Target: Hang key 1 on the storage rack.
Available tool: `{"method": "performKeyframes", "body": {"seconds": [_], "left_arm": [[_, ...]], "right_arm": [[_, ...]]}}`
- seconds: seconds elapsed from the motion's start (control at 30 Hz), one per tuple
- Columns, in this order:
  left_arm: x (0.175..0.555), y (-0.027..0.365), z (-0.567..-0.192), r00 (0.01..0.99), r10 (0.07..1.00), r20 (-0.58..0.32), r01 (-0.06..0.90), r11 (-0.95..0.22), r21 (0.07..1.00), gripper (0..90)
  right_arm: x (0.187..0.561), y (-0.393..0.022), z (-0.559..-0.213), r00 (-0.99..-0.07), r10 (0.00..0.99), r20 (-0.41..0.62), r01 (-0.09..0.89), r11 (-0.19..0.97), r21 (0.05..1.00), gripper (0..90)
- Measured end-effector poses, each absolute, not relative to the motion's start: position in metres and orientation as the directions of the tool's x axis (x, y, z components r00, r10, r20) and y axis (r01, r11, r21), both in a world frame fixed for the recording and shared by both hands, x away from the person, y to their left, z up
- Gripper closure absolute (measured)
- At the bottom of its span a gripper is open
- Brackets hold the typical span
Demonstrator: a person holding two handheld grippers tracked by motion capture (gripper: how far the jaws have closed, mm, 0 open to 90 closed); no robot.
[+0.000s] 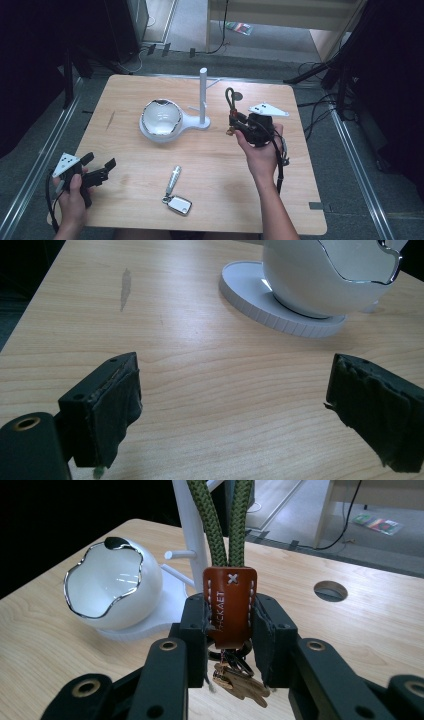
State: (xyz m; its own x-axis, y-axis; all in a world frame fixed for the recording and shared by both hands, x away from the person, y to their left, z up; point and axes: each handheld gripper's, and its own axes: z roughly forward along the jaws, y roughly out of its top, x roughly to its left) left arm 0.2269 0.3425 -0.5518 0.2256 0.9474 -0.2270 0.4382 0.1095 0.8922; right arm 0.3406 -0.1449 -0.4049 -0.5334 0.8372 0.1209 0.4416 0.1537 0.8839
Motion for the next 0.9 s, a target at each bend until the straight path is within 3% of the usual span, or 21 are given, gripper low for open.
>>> {"method": "performKeyframes", "body": {"seconds": [0.9], "left_arm": [[0.227,0.343,-0.552,0.225,0.947,-0.230,0.437,0.113,0.892,8.1]], "right_arm": [[0.392,-0.132,-0.411,-0.531,0.812,0.242,0.482,0.055,0.874,70.1]]}}
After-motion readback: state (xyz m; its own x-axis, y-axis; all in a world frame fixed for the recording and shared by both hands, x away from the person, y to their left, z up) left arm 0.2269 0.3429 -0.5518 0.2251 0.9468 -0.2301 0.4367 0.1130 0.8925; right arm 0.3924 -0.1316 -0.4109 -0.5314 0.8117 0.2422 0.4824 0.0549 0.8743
